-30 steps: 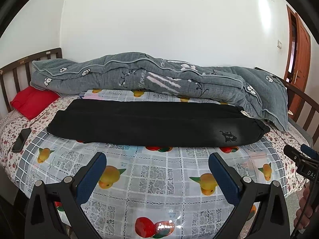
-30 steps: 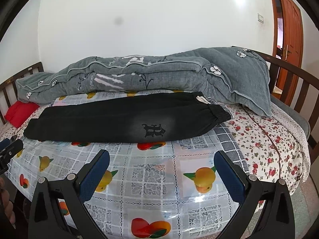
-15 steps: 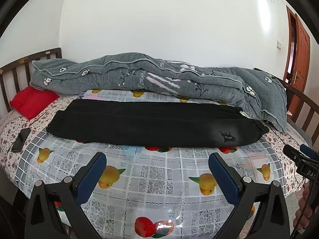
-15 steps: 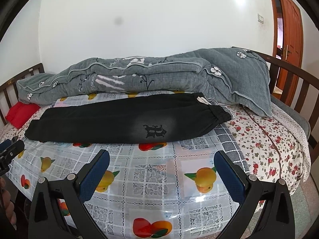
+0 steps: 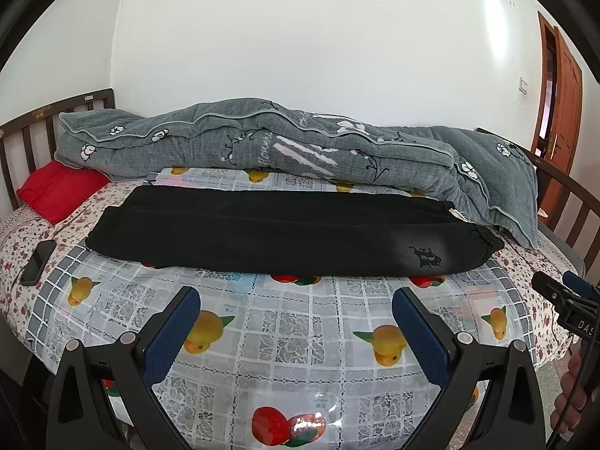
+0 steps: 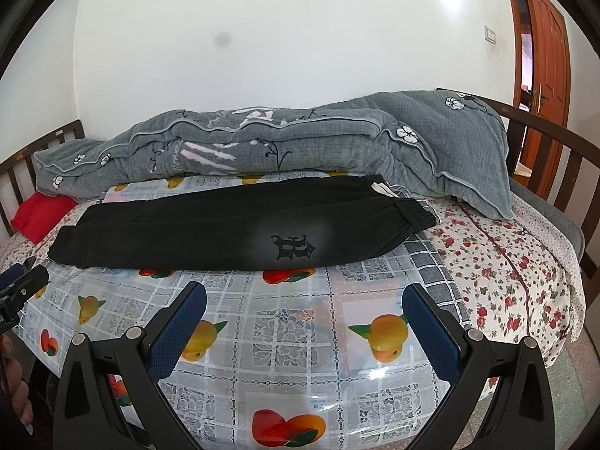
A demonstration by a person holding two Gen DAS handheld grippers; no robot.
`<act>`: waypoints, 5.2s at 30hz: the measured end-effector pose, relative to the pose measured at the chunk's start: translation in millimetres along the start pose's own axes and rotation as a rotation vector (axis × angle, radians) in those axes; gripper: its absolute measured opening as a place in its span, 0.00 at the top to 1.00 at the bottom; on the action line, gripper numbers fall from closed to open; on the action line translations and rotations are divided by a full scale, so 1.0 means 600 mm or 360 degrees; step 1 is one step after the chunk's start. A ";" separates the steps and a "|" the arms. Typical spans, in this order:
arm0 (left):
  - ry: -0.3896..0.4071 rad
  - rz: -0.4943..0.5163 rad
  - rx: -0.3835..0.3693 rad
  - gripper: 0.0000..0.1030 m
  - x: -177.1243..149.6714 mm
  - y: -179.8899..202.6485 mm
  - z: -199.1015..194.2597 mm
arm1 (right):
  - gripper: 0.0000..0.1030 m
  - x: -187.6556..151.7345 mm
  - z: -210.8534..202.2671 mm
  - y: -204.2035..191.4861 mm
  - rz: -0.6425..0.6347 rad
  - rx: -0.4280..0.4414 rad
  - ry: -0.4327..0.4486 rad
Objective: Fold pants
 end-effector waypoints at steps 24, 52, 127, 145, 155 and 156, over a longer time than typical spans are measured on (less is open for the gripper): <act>0.0007 -0.0031 -0.0062 0.00 -0.007 -0.003 0.003 | 0.01 -0.001 -0.009 -0.009 -0.0009 0.0023 0.0038; -0.0356 -0.0675 -0.0126 0.20 -0.134 -0.272 0.298 | 0.30 -0.100 0.275 0.117 0.0338 0.0123 -0.0291; 0.0059 -0.0127 0.0287 0.19 0.179 -0.242 0.649 | 0.43 0.182 0.657 -0.001 0.0036 0.0367 -0.0108; -0.0037 -0.0182 0.0300 0.18 0.169 -0.252 0.668 | 0.42 0.165 0.683 -0.025 -0.0108 0.0275 -0.0225; -0.0018 -0.0183 0.0299 0.18 0.170 -0.252 0.663 | 0.37 0.167 0.673 -0.020 -0.0121 0.0209 -0.0179; -0.0010 -0.0184 0.0305 0.18 0.170 -0.252 0.661 | 0.37 0.168 0.670 -0.019 -0.0120 0.0194 -0.0163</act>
Point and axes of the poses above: each gripper's, at about its wrist camera, not at the fingertips, and z roughly the way its jaws point, y to its right, x to its top, the point moved 7 cm from there along z, roughly the way its jaws point, and after that the axes turned 6 degrees about x, right-handed, at the moved point
